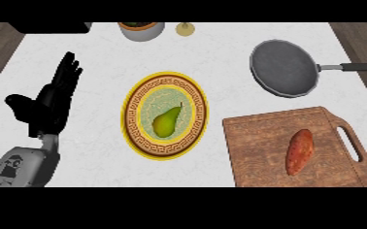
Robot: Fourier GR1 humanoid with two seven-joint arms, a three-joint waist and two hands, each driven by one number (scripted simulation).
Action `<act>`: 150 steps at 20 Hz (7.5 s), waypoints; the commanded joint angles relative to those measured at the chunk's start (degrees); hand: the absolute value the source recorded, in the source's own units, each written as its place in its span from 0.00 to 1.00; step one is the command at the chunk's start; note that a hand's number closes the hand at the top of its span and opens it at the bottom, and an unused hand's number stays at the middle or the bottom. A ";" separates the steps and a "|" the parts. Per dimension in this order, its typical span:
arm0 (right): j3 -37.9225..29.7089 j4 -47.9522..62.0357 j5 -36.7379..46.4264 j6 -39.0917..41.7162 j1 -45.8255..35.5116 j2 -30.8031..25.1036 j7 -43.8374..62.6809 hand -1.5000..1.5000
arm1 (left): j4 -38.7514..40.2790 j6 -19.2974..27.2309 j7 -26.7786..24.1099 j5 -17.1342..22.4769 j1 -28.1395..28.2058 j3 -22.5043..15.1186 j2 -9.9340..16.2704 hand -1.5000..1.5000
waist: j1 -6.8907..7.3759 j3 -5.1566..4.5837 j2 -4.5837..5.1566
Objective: Pick the sweet potato from the cutting board and place it in the pan
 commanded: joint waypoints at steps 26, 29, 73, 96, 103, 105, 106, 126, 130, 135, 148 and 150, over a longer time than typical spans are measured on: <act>11.39 3.21 17.47 11.99 -16.98 16.69 18.03 0.00 | 4.93 -6.42 -1.09 -5.13 -3.06 6.16 -5.32 0.50 | 0.50 0.09 0.26; 15.93 -2.56 21.22 13.04 -17.37 20.78 24.00 0.00 | -1.98 -4.87 3.99 -6.87 -0.75 5.77 -5.67 0.50 | 0.50 0.08 0.08; 23.46 13.49 54.42 23.97 -22.49 35.23 16.91 0.00 | -0.14 -11.27 4.51 -12.38 -2.90 13.30 -10.23 0.50 | 0.25 0.08 0.06; 56.26 -4.78 76.07 13.63 -13.32 48.20 14.56 1.00 | -2.23 -11.03 2.40 -14.49 1.38 12.26 -12.72 0.50 | -0.43 0.01 -0.39; 54.47 -21.05 78.56 5.17 -13.09 49.25 16.65 1.00 | -2.83 -12.83 2.54 -12.53 1.97 14.31 -10.95 0.50 | -0.39 0.04 -0.32; 54.18 -20.30 78.65 -1.45 -10.81 49.61 14.30 1.00 | -1.81 -12.35 4.13 -12.92 -0.36 13.63 -11.58 0.50 | -0.49 0.10 -0.12; 53.91 -22.72 78.38 1.23 -11.07 50.26 16.53 1.00 | -1.49 -10.19 2.73 -14.21 0.71 12.64 -13.93 0.50 | -0.27 0.07 -0.06; 7.33 20.21 53.18 -4.35 -50.42 46.96 6.23 1.00 | -1.59 -12.13 3.02 -14.17 -1.53 13.01 -12.45 0.50 | 1.69 0.13 0.62; 5.90 35.17 58.77 -12.86 -54.26 41.34 -3.11 1.00 | -1.19 -11.22 3.33 -15.53 -2.48 10.93 -14.26 0.50 | 2.71 0.19 1.09; 3.63 54.58 61.71 -24.12 -59.53 39.23 -11.41 1.00 | -1.39 -12.36 3.94 -14.04 -2.66 12.61 -12.88 0.50 | 3.51 0.24 1.25; -2.23 85.10 56.95 -14.92 -69.54 35.36 -17.34 0.00 | -1.62 -13.03 4.42 -14.32 -4.10 11.24 -13.44 0.50 | 5.47 0.35 1.99; -2.75 87.90 56.35 -12.51 -69.41 34.92 -19.82 0.00 | -1.44 -12.51 4.38 -14.77 -5.60 10.90 -13.83 0.50 | 5.38 0.43 2.24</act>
